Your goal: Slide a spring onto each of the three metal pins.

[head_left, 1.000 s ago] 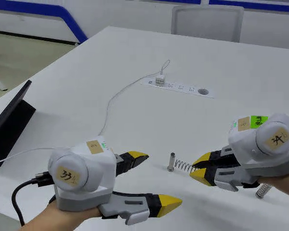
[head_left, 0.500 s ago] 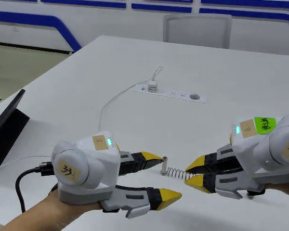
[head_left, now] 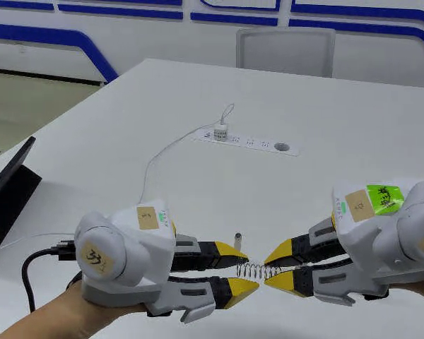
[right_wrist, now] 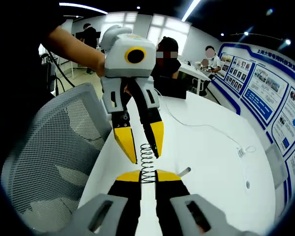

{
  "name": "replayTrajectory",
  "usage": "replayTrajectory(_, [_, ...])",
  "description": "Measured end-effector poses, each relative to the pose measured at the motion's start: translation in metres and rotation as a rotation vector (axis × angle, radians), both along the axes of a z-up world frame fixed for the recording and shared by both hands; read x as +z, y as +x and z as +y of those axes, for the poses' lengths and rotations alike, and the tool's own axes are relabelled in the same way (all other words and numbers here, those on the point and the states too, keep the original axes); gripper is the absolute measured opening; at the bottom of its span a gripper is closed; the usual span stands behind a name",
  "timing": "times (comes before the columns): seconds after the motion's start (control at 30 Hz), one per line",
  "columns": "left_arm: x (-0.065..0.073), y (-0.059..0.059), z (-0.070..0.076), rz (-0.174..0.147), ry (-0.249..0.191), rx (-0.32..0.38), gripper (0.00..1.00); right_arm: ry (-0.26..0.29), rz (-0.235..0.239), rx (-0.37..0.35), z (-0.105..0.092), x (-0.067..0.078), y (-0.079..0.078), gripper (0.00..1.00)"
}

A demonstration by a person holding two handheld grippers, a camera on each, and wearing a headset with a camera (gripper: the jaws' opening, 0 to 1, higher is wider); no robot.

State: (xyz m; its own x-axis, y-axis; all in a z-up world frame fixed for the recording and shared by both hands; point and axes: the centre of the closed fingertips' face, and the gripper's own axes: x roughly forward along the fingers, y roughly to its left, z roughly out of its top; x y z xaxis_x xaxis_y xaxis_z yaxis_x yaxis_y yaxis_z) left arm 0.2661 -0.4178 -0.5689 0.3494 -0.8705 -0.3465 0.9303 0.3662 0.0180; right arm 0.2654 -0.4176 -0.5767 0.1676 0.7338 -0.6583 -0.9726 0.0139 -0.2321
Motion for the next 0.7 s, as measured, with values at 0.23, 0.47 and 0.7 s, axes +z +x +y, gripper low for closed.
replayTrajectory(0.23, [0.001,-0.003,-0.002,0.004,0.005,-0.023,0.12,-0.026,-0.028,0.027,-0.001,-0.001,-0.002,0.10])
replayTrajectory(0.47, [0.004,0.001,-0.009,-0.084,0.038,-0.047,0.09,-0.033,-0.039,0.033,-0.007,0.001,0.002,0.10])
replayTrajectory(0.7, [0.008,0.002,-0.011,-0.083,0.028,-0.072,0.09,-0.015,-0.024,0.028,-0.010,0.005,0.003,0.11])
